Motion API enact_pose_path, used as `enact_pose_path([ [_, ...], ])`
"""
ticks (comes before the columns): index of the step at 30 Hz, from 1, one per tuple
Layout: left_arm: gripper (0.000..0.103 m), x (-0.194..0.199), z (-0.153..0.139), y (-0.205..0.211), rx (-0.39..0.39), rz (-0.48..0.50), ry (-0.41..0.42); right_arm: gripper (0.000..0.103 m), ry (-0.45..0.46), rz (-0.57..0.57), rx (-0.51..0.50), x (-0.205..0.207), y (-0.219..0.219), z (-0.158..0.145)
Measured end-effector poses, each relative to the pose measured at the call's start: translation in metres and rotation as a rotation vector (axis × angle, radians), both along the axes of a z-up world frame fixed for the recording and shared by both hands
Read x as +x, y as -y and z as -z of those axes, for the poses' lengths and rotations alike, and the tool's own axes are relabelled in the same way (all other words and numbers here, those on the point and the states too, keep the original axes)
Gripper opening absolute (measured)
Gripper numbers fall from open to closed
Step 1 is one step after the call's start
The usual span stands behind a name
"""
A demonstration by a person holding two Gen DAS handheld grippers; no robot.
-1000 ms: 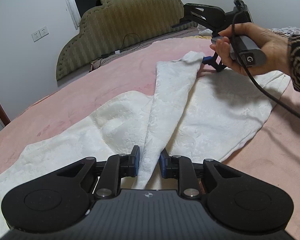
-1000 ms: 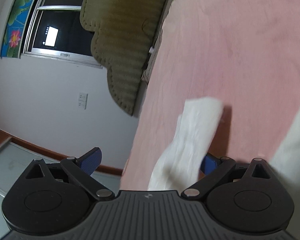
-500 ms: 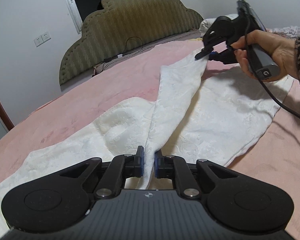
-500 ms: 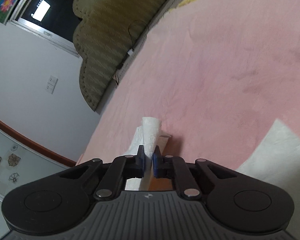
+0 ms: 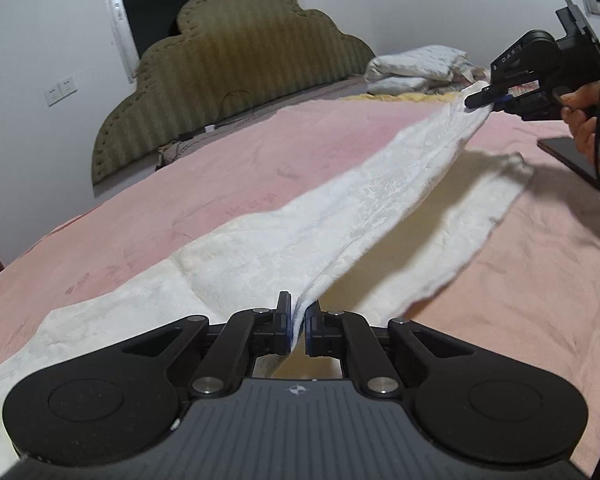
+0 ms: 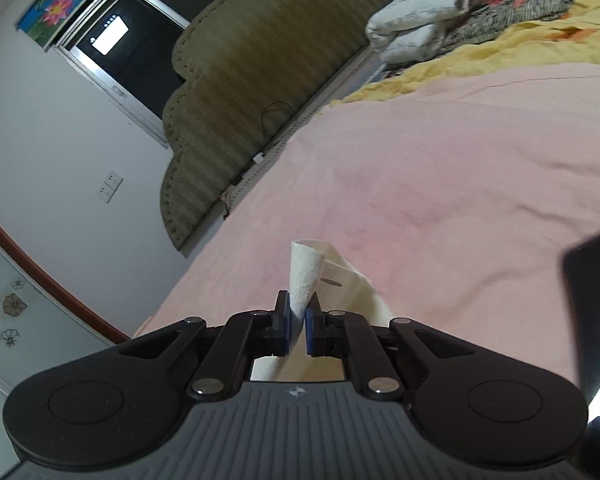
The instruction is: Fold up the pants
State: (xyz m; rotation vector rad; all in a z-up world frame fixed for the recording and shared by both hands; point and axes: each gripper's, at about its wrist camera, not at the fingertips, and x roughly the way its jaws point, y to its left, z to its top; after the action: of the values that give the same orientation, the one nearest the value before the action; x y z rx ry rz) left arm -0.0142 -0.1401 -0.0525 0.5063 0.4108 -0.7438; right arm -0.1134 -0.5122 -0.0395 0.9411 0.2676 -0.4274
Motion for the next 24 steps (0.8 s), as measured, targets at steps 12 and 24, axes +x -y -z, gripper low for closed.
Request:
enact_pose_path([
  [12,0.009,-0.008,0.001,-0.017,0.018,0.013,0.027,0.008,-0.034,0.001,0.065,-0.037,-0.013,0.031],
  [24,0.012,-0.003,0.019,-0.008,0.094,0.026,0.019,0.008,-0.108,-0.018,-0.001,-0.029,-0.016,0.035],
])
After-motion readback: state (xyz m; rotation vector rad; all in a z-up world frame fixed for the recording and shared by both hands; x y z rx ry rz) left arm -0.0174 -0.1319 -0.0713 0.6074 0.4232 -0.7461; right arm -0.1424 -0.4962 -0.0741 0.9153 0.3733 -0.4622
